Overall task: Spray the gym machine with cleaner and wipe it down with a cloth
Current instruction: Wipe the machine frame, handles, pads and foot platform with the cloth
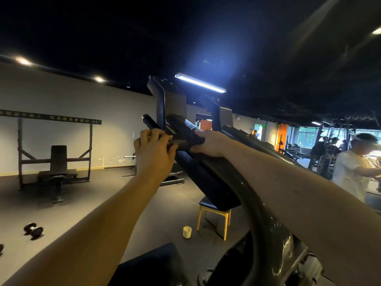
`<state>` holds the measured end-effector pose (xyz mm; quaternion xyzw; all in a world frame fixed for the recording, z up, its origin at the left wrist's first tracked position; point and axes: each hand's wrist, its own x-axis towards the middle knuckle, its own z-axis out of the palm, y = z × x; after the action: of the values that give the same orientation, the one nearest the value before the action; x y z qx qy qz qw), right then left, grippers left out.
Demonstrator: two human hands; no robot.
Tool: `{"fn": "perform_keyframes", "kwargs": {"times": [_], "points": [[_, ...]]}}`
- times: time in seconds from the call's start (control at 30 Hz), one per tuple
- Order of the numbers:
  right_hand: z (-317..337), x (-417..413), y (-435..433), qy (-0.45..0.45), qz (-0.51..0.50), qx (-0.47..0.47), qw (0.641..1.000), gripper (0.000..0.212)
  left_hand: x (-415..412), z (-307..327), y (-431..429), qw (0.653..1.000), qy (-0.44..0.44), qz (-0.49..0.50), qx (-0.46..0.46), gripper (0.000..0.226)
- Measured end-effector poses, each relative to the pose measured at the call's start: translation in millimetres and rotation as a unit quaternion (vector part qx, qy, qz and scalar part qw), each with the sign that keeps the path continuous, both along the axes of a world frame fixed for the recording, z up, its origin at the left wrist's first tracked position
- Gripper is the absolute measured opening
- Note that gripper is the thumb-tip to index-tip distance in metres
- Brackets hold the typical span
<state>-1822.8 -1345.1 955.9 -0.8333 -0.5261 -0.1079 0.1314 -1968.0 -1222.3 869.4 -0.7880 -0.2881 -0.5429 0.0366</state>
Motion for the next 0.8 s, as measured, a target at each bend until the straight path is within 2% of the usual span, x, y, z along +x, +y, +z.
{"fn": "perform_keyframes", "kwargs": {"times": [0.07, 0.23, 0.37, 0.47, 0.63, 0.8], "points": [[2, -4, 2, -0.008, -0.006, -0.003, 1.000, 0.049, -2, -1, -1, 1.000, 0.005, 0.005, 0.004, 0.040], [-21, -13, -35, -0.101, -0.065, -0.052, 0.991, 0.084, 0, -2, -1, 1.000, 0.002, -0.006, -0.006, 0.041], [-44, -21, -76, -0.134, -0.057, -0.067, 0.987, 0.072, 2, -2, 2, 1.000, -0.010, -0.018, -0.003, 0.039], [-39, -12, -76, -0.109, -0.024, -0.052, 0.992, 0.062, 4, -3, 6, 0.999, -0.019, -0.031, 0.000, 0.037], [-11, 15, -27, -0.009, 0.036, -0.003, 0.999, 0.053, 7, -8, 21, 0.997, -0.057, -0.056, 0.021, 0.031], [14, 31, 36, 0.004, 0.068, 0.006, 0.998, 0.047, 8, -11, 27, 0.994, -0.072, -0.073, 0.032, 0.040]]}}
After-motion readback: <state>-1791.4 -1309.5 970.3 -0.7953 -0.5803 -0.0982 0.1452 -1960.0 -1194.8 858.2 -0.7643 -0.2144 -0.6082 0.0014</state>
